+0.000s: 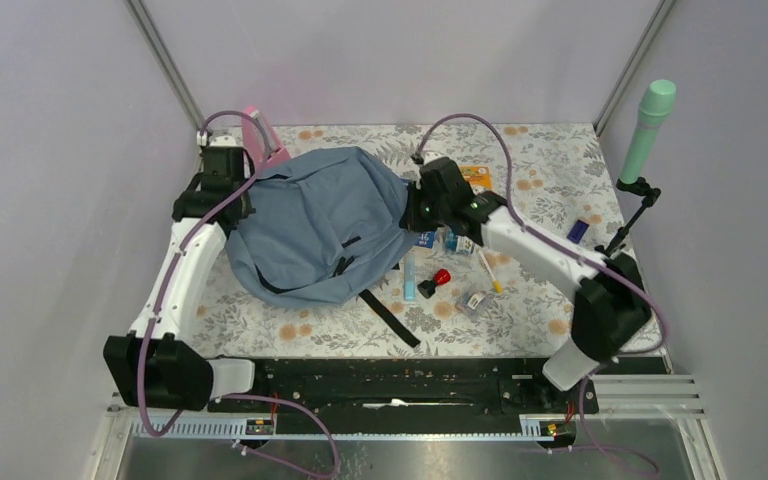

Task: Pack the student bag
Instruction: Adjust the student bag at the center of the board.

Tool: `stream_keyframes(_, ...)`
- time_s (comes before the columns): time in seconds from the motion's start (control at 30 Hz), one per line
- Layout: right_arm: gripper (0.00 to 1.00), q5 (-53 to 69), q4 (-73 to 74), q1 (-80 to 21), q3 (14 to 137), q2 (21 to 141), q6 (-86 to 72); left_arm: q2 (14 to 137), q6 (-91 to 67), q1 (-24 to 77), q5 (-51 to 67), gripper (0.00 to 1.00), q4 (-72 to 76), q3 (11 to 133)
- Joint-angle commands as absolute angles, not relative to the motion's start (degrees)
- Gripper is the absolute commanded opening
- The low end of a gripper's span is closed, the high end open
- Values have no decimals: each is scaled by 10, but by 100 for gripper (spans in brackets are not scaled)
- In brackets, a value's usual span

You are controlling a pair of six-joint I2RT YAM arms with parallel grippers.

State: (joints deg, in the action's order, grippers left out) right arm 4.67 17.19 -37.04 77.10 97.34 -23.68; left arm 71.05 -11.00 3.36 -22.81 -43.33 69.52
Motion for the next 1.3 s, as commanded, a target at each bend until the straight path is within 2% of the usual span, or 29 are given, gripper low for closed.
stream_keyframes(0.0,0,-47,151,-421,682,843,-311,758,-132,31,-231,0,-395,769)
stream_keyframes(0.13,0,-134,124,-478,584,761,-355,805,-152,35,-208,0,-368,798)
stream_keyframes(0.3,0,-169,49,-530,472,696,-412,869,-131,73,-194,0,-277,808)
stream_keyframes(0.57,0,-172,56,-576,419,664,-435,991,-78,123,-250,1,-251,863)
stream_keyframes(0.6,2,-172,61,-576,416,661,-432,997,-78,125,-252,7,-250,862)
stream_keyframes(0.63,10,-173,67,-576,417,658,-425,998,-81,126,-253,21,-250,858)
stream_keyframes(0.67,20,-176,77,-576,422,655,-415,993,-87,128,-251,41,-244,851)
stream_keyframes(0.7,31,-182,89,-576,428,650,-404,983,-91,130,-248,67,-233,839)
stream_keyframes(0.73,45,-193,97,-576,434,641,-394,964,-95,133,-242,86,-221,824)
stream_keyframes(0.77,55,-201,103,-576,440,636,-380,949,-97,135,-238,97,-214,815)
stream_keyframes(0.83,68,-207,111,-576,454,621,-346,921,-99,139,-230,99,-216,812)
stream_keyframes(0.93,79,-202,128,-576,480,601,-278,881,-113,148,-210,99,-272,831)
stream_keyframes(1.03,82,-165,135,-575,508,595,-211,821,-145,157,-149,99,-334,832)
stream_keyframes(1.1,84,-143,148,-575,529,600,-179,778,-155,157,-94,99,-348,810)
stream_keyframes(1.27,87,-58,164,-574,582,640,-97,705,-162,157,-39,99,-379,729)
